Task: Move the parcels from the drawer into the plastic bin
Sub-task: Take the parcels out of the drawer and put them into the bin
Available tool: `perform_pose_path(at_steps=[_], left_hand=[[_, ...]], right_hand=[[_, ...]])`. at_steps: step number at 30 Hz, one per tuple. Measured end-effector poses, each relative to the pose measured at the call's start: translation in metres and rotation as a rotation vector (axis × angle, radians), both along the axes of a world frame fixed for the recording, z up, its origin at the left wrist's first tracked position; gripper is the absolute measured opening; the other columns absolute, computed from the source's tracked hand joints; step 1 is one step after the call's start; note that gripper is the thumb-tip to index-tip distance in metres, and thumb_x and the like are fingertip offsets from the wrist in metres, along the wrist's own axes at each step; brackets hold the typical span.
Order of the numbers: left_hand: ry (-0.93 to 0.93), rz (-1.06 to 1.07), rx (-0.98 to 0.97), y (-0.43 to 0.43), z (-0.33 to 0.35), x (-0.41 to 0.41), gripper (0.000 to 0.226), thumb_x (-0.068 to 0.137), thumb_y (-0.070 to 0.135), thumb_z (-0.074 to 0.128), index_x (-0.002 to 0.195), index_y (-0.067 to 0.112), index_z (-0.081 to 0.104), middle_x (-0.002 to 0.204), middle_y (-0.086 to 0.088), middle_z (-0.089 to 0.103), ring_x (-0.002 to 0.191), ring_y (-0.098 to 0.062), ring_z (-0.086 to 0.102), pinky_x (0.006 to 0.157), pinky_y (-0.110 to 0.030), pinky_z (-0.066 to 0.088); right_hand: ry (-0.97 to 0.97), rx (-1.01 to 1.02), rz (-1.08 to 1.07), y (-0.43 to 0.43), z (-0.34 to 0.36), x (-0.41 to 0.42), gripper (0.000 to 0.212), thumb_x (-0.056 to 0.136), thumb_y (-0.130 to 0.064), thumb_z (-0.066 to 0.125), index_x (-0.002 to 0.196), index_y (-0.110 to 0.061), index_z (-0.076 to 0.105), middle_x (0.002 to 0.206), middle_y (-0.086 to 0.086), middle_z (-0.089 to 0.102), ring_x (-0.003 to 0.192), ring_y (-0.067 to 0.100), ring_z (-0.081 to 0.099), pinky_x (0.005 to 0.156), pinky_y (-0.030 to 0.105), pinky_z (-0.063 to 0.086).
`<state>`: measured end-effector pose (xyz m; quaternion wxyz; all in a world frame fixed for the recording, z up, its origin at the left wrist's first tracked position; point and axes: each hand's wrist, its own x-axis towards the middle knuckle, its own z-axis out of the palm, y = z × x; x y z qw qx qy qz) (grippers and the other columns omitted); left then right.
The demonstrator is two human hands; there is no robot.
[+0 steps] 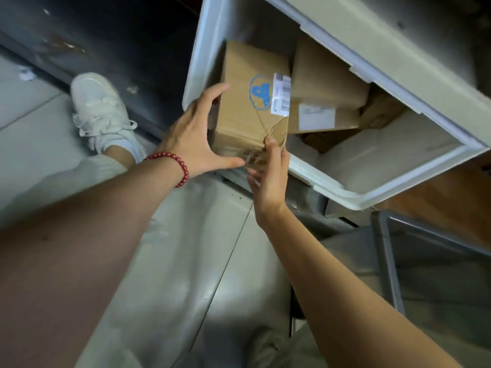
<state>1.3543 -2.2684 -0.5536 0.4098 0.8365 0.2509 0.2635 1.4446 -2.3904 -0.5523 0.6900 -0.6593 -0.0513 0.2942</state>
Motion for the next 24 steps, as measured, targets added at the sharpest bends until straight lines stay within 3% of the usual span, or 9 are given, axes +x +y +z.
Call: perform_pose_path(at_steps=[3, 6, 8, 11, 14, 16, 19, 22, 24], left_hand=[[0.060, -0.044, -0.079, -0.004, 0.014, -0.007, 0.123, 0.046, 0.055, 0.087, 0.143, 0.048, 0.012, 0.147, 0.004, 0.036, 0.127, -0.017, 0.043, 0.104, -0.030, 0.035], [0.121, -0.160, -0.082, -0.008, 0.031, -0.028, 0.128, 0.046, 0.054, 0.088, 0.144, 0.047, 0.008, 0.148, 0.007, 0.035, 0.125, -0.009, 0.039, 0.099, -0.020, 0.028], [0.133, -0.204, -0.092, -0.016, 0.047, -0.045, 0.128, 0.044, 0.056, 0.087, 0.143, 0.051, 0.006, 0.146, 0.008, 0.038, 0.127, -0.009, 0.041, 0.102, -0.023, 0.031], [0.173, -0.228, -0.127, -0.034, 0.068, -0.072, 0.132, 0.041, 0.062, 0.085, 0.142, 0.053, 0.001, 0.147, 0.008, 0.037, 0.131, -0.013, 0.041, 0.109, -0.033, 0.034], [0.234, -0.238, -0.100, -0.049, 0.089, -0.102, 0.135, 0.043, 0.059, 0.087, 0.144, 0.049, -0.002, 0.153, 0.007, 0.027, 0.137, -0.011, 0.031, 0.107, -0.025, 0.027], [0.262, -0.232, -0.092, -0.055, 0.105, -0.118, 0.135, 0.044, 0.056, 0.089, 0.144, 0.049, -0.003, 0.155, 0.008, 0.022, 0.139, -0.011, 0.027, 0.108, -0.027, 0.025], [0.299, -0.259, -0.045, -0.059, 0.130, -0.134, 0.141, 0.039, 0.059, 0.089, 0.143, 0.050, -0.005, 0.152, 0.013, 0.015, 0.138, -0.007, 0.024, 0.112, -0.032, 0.025], [0.295, -0.280, -0.007, -0.059, 0.159, -0.139, 0.142, 0.034, 0.066, 0.087, 0.143, 0.053, -0.004, 0.141, 0.028, 0.010, 0.132, 0.003, 0.019, 0.108, -0.028, 0.024], [0.255, -0.271, -0.016, -0.056, 0.178, -0.139, 0.140, 0.035, 0.067, 0.085, 0.143, 0.052, -0.003, 0.145, 0.029, 0.008, 0.137, -0.003, 0.020, 0.111, -0.032, 0.027]], right_hand=[[0.054, -0.028, -0.033, -0.013, 0.011, -0.018, 0.041, 0.089, -0.046, 0.058, 0.125, -0.028, 0.051, 0.110, -0.005, 0.063, 0.086, 0.011, 0.053, 0.073, 0.024, 0.044], [0.035, -0.057, -0.062, -0.025, 0.031, -0.033, 0.045, 0.089, -0.044, 0.059, 0.130, -0.028, 0.047, 0.124, -0.004, 0.060, 0.099, 0.015, 0.058, 0.076, 0.025, 0.044], [-0.008, -0.059, -0.067, -0.037, 0.048, -0.043, 0.046, 0.089, -0.045, 0.059, 0.130, -0.030, 0.047, 0.126, -0.005, 0.060, 0.110, 0.015, 0.059, 0.080, 0.027, 0.046], [-0.037, -0.072, -0.069, -0.056, 0.070, -0.065, 0.043, 0.086, -0.047, 0.062, 0.124, -0.033, 0.049, 0.116, -0.007, 0.062, 0.101, 0.013, 0.060, 0.079, 0.027, 0.048], [-0.053, -0.083, -0.007, -0.077, 0.091, -0.087, 0.042, 0.083, -0.047, 0.065, 0.121, -0.033, 0.052, 0.117, -0.004, 0.061, 0.104, 0.017, 0.059, 0.082, 0.031, 0.051], [-0.069, -0.082, 0.062, -0.093, 0.102, -0.095, 0.044, 0.080, -0.048, 0.067, 0.119, -0.033, 0.055, 0.118, -0.001, 0.061, 0.108, 0.017, 0.060, 0.083, 0.032, 0.053], [-0.102, -0.068, 0.140, -0.112, 0.121, -0.097, 0.049, 0.072, -0.051, 0.071, 0.117, -0.036, 0.058, 0.110, -0.005, 0.065, 0.103, 0.016, 0.066, 0.077, 0.031, 0.057], [-0.107, -0.020, 0.178, -0.123, 0.144, -0.086, 0.045, 0.077, -0.046, 0.071, 0.118, -0.031, 0.058, 0.107, -0.004, 0.065, 0.095, 0.017, 0.069, 0.074, 0.032, 0.060], [-0.143, -0.032, 0.222, -0.129, 0.164, -0.075, 0.044, 0.073, -0.050, 0.072, 0.112, -0.034, 0.060, 0.099, -0.006, 0.065, 0.085, 0.017, 0.067, 0.075, 0.031, 0.059]])
